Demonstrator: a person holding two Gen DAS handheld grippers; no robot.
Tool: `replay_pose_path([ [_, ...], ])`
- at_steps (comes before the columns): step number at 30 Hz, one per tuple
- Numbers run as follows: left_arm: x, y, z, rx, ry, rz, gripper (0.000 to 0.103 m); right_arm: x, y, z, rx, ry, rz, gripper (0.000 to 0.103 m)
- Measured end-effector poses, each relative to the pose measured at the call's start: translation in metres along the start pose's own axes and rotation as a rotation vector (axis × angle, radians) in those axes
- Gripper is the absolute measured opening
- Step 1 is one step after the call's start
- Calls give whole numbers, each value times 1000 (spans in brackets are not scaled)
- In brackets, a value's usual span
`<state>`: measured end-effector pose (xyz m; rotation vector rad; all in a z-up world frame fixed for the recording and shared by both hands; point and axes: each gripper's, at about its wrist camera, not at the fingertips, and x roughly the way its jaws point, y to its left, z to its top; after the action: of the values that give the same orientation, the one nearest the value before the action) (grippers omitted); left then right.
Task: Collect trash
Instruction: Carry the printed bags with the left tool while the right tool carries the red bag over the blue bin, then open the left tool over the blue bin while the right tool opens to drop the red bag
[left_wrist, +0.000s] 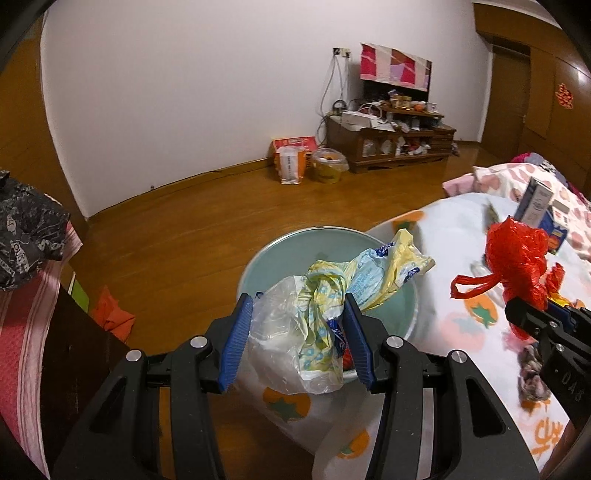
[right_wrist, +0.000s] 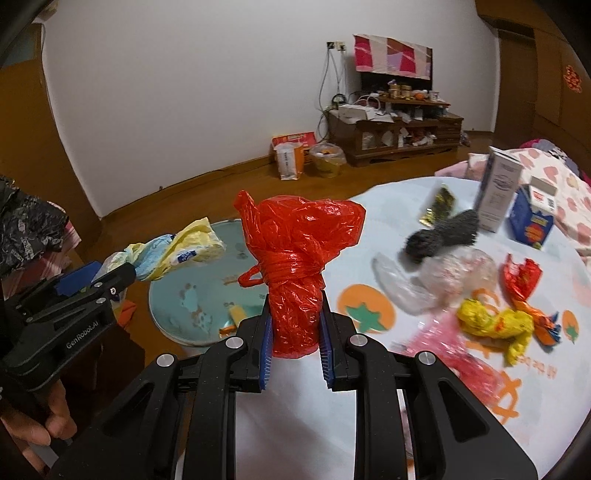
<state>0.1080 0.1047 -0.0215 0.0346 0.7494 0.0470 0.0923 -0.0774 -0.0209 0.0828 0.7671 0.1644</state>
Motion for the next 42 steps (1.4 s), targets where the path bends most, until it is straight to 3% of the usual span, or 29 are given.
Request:
replay_pose_path([
  [15,44,17,13,-44,53,57,49,60,33,20,-18,51,-10,22],
  [37,109,16,7,-42,180,118,50,130,32,23,-29,171,7,23],
  [42,116,14,4,-40,201,112,52,134,31,22,-38,179,19,29],
])
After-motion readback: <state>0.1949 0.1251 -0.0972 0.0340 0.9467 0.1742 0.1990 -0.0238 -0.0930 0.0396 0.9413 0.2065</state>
